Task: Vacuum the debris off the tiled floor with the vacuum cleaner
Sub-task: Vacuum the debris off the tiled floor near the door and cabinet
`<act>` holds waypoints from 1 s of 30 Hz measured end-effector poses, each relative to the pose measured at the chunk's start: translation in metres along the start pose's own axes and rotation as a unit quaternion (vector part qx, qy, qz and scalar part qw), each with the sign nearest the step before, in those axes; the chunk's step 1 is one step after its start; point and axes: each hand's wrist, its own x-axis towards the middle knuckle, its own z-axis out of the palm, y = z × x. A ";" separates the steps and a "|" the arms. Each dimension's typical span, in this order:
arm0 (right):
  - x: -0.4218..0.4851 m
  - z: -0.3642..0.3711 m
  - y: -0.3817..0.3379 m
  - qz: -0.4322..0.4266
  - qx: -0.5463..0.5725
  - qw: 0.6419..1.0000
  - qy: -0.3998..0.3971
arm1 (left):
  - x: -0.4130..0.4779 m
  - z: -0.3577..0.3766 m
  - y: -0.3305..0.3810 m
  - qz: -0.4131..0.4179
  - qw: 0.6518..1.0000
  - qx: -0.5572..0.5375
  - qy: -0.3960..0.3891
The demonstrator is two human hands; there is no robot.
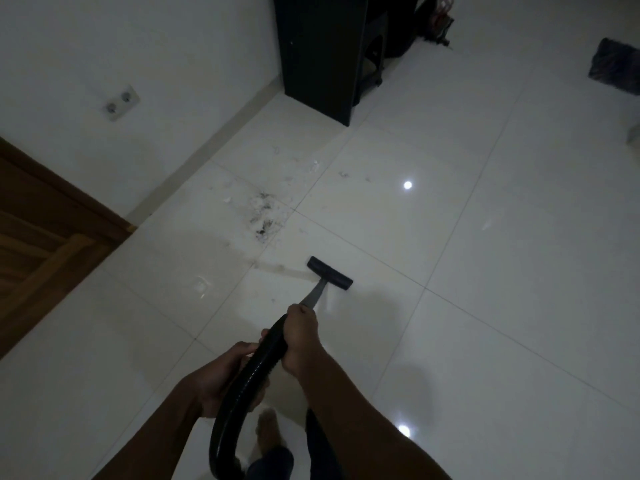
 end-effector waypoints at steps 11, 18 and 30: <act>-0.025 0.010 0.030 -0.089 0.071 0.992 0.051 | -0.047 0.012 -0.020 0.061 0.987 0.083 0.120; -0.045 -0.011 0.056 -0.091 0.095 0.988 0.082 | -0.063 0.006 -0.044 0.086 0.981 0.140 0.103; -0.025 -0.050 0.055 -0.051 0.016 0.991 0.122 | -0.041 0.030 -0.061 0.093 0.962 0.236 0.104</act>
